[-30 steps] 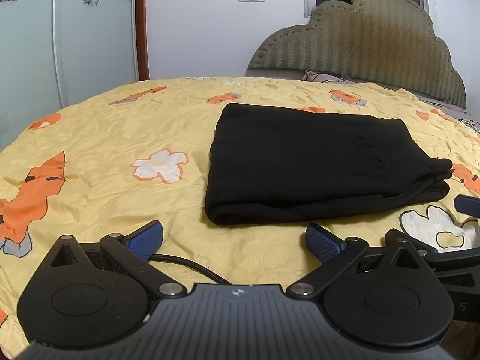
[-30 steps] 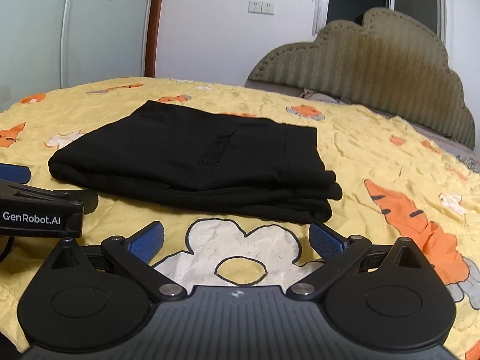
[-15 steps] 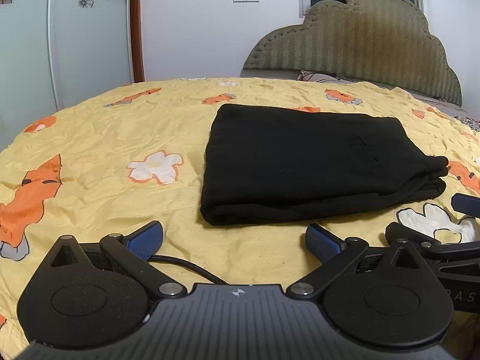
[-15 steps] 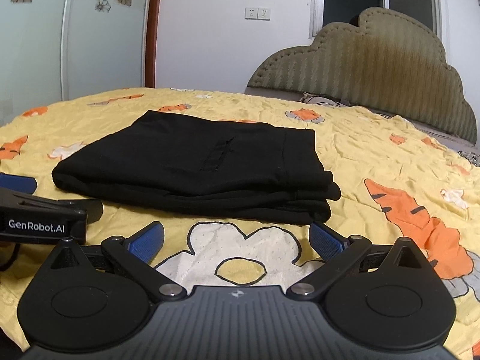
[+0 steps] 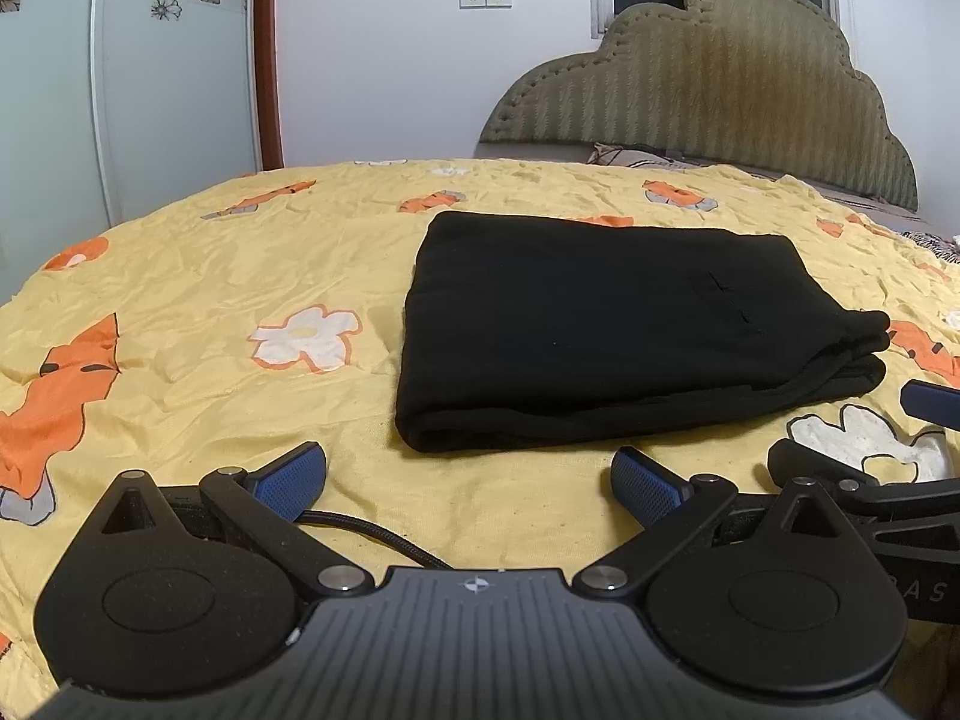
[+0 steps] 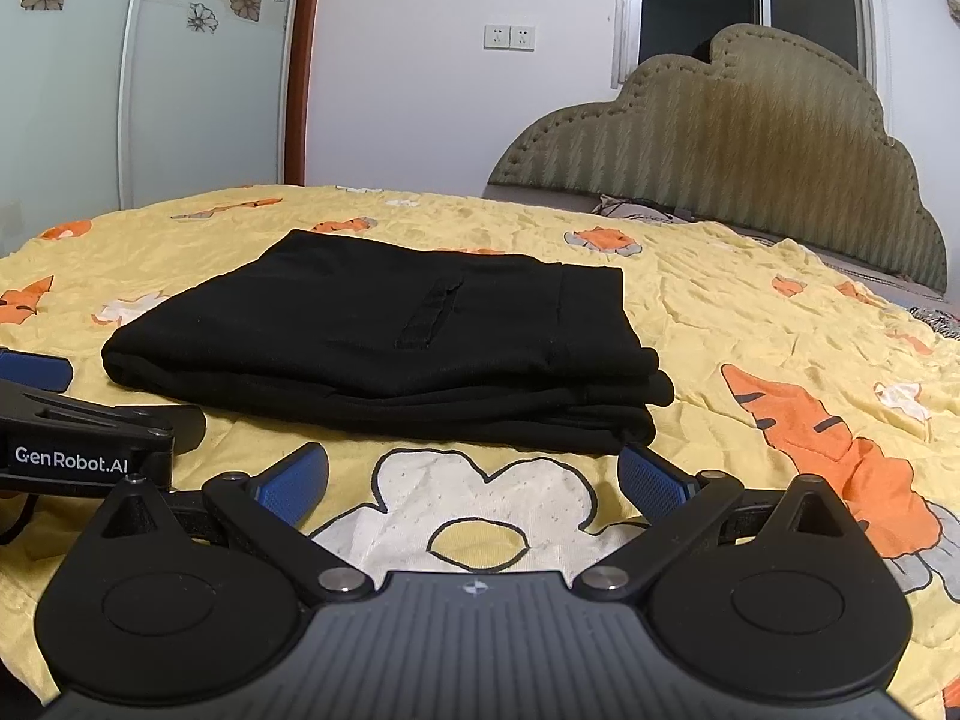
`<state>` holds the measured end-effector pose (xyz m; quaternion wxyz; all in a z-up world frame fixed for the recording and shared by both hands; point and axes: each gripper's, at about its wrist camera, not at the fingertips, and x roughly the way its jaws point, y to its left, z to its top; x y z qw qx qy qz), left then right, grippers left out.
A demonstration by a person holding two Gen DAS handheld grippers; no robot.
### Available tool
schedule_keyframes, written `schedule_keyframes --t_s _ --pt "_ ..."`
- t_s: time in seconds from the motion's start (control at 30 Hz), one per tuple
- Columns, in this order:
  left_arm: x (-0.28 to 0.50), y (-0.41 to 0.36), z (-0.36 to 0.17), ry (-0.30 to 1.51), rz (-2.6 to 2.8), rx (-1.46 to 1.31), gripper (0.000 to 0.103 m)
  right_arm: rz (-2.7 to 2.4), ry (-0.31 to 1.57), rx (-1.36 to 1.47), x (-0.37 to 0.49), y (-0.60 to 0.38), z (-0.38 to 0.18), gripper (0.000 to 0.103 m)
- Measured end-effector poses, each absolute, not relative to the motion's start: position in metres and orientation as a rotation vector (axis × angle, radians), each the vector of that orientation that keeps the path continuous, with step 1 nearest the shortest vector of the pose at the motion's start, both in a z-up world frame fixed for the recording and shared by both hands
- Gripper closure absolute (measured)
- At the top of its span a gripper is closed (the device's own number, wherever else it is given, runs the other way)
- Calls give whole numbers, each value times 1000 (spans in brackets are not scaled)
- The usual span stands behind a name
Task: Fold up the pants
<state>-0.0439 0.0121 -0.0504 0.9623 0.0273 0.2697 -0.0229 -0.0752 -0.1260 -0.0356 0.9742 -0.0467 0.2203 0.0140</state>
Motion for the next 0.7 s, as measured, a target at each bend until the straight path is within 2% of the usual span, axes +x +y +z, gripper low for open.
schedule_keyframes --t_s 0.7 --pt "-44 12 -50 548 -46 58 1 14 461 -76 -73 -128 -35 0"
